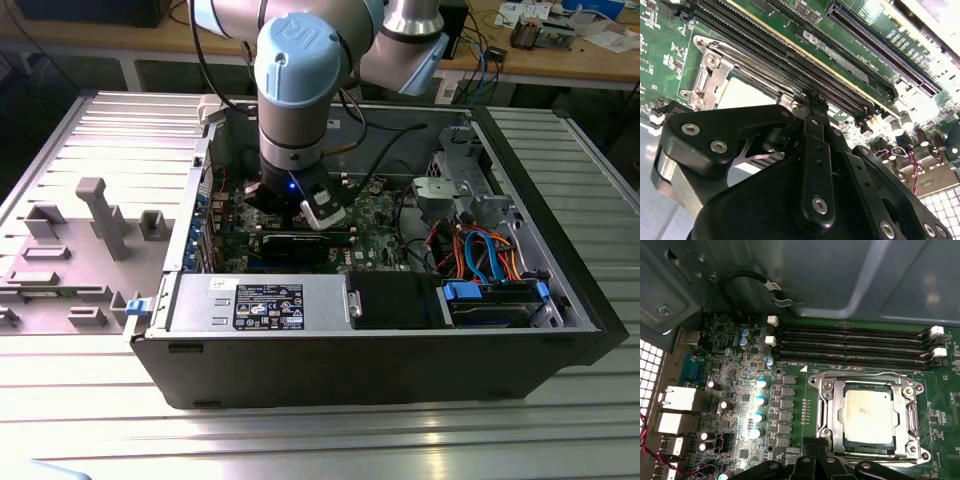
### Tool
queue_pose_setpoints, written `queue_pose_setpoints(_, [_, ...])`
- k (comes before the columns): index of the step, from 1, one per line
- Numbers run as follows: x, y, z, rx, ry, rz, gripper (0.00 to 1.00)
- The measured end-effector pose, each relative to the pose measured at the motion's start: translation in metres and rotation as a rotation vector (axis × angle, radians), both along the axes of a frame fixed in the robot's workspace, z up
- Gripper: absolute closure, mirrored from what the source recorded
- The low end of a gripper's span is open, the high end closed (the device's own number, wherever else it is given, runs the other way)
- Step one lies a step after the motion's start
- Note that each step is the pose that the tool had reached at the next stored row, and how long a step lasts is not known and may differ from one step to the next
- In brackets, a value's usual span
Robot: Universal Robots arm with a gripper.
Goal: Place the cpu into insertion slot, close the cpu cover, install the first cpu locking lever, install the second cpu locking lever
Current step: 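Install the second cpu locking lever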
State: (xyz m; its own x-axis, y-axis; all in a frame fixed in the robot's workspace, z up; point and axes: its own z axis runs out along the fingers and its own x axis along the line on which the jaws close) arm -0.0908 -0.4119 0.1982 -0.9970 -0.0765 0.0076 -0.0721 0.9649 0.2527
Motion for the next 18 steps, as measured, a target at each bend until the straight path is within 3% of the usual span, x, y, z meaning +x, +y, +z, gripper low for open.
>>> queue_pose_setpoints(1, [-0.0001,0.0,0.0,-0.0004,0.0,0.0,0.89])
queue_pose_setpoints(3, [-0.0005,0.0,0.0002,-0.01,-0.0001,0.0,0.89])
queue_pose_setpoints(4, [-0.0011,0.0,0.0012,-0.0111,0.0001,-0.001,0.89])
queue_pose_setpoints(6, [-0.0019,0.0002,0.0037,-0.0104,-0.0003,-0.001,0.89])
queue_pose_setpoints(13, [-0.0029,0.0002,0.0234,-0.0114,-0.0001,-0.003,0.89])
queue_pose_setpoints(18, [-0.0029,0.0002,0.0245,-0.0111,-0.0001,-0.005,0.89])
